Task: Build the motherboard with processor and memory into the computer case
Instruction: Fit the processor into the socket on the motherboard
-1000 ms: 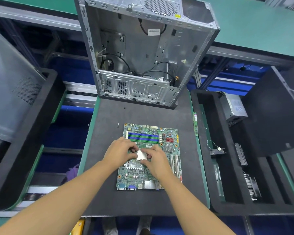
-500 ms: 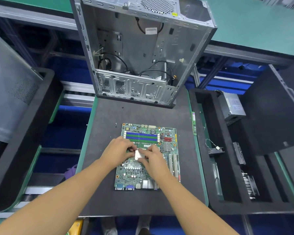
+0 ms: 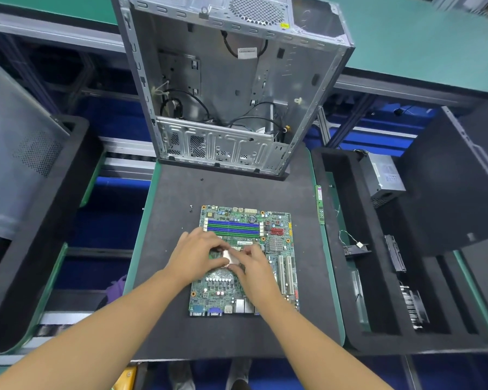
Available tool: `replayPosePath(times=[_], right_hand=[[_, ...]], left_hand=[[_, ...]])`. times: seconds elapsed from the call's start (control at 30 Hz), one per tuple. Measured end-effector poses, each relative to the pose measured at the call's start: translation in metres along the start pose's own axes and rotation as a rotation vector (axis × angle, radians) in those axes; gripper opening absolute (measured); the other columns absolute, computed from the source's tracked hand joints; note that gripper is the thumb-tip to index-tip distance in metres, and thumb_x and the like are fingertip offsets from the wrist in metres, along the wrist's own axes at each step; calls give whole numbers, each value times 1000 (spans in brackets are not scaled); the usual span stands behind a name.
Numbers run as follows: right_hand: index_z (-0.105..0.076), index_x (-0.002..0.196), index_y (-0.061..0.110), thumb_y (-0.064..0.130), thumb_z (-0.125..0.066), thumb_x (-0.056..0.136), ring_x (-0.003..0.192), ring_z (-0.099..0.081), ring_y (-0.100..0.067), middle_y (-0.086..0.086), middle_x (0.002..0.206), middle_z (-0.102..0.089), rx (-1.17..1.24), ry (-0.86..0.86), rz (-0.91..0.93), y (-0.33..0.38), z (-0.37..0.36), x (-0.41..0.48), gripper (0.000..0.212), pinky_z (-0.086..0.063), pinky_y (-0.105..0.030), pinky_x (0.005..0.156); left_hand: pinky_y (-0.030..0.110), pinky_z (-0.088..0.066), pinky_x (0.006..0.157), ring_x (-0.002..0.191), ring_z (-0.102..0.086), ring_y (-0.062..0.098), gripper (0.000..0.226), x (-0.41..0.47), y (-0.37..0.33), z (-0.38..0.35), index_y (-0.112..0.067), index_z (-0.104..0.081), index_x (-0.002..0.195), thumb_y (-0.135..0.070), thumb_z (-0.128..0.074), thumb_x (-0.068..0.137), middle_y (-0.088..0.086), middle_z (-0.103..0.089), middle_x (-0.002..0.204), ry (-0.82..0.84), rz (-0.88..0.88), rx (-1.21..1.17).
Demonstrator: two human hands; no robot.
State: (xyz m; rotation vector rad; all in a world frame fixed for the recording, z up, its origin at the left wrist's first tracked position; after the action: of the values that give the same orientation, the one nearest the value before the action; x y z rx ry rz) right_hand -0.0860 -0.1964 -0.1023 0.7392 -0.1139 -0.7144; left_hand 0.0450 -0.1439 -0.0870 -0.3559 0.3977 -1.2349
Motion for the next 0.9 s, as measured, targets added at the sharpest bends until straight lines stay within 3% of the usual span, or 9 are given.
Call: replayPosePath(times=[0.07, 0.17, 0.27, 0.4, 0.47, 0.57, 0.63, 0.8, 0.9], right_hand=[[-65, 132, 12, 12, -66, 96, 97, -57, -19, -5, 111, -58, 26, -40, -11, -3, 5, -3, 35, -49, -30, 91], [-59, 101, 14, 13, -58, 101, 79, -58, -19, 0, 88, -61, 121, -131, -60, -10, 23, -6, 2, -52, -37, 73], [-55, 102, 23, 22, -54, 103, 76, -63, -10, 8, 82, -65, 234, -191, -178, -19, 37, -2, 2, -50, -24, 70], [-66, 90, 12, 25, -53, 105, 64, -66, -16, -7, 79, -71, 492, -70, -463, -26, 24, 7, 23, -59, -40, 64], [-67, 91, 2, 25, -56, 104, 58, -63, -16, -12, 77, -69, 654, -29, -596, -29, 16, 5, 29, -57, -34, 52], [-67, 95, -5, 31, -61, 101, 57, -62, -17, -13, 74, -69, 812, 11, -706, -32, 13, 1, 36, -52, -26, 51], [-67, 98, -6, 30, -62, 100, 59, -62, -18, -13, 75, -69, 873, 72, -737, -31, 12, 2, 36, -52, -27, 53], [-68, 97, -4, 18, -65, 98, 61, -63, -17, -11, 75, -71, 844, 262, -742, -30, 15, 6, 22, -53, -25, 56], [-69, 95, -3, 12, -68, 95, 59, -63, -13, -9, 76, -72, 701, 387, -740, -28, 19, 4, 15, -52, -23, 56]], left_hand=[[30, -30, 79, 99, -45, 5, 38, -3, 1, -2, -49, -61, 111, -66, -62, 77, -26, -58, 95, -21, 37, 30], [31, -26, 79, 99, -44, 8, 34, -7, -3, -5, -50, -65, 110, -64, -63, 79, -24, -56, 97, -35, 30, 82], [34, -31, 82, 98, -48, 11, 23, -8, -12, -4, -50, -69, 105, -56, -64, 83, -21, -57, 101, -51, -40, 123], [34, -36, 76, 93, -51, 16, 10, -12, -27, -6, -37, -66, 91, -47, -65, 87, -16, -59, 102, -30, -170, 288], [34, -39, 76, 93, -51, 19, 10, -12, -32, -8, -35, -64, 91, -39, -71, 84, -13, -59, 105, 18, -212, 375], [34, -40, 85, 103, -48, 20, 40, -11, -37, -16, -32, -64, 111, -18, -77, 76, -10, -57, 114, 103, -256, 432], [32, -44, 85, 100, -53, 19, 46, -12, -39, -16, -29, -66, 112, -15, -80, 71, -9, -59, 109, 108, -268, 455], [28, -44, 72, 85, -54, 17, 35, -14, -43, -12, -25, -68, 99, -14, -80, 68, -7, -55, 90, 100, -312, 454], [30, -36, 76, 92, -50, 22, 21, -10, -41, -14, -15, -63, 106, -8, -59, 87, -1, -53, 97, 93, -320, 352]])
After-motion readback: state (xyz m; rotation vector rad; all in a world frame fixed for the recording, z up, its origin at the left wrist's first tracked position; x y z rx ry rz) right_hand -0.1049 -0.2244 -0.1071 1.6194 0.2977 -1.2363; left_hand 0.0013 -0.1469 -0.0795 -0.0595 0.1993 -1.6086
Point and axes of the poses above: each hand's wrist, its own x-axis towards the middle knuckle, its own z-axis out of the back of the hand, y = z × x, the point moved 8 cm from there along x, towards the middle knuckle
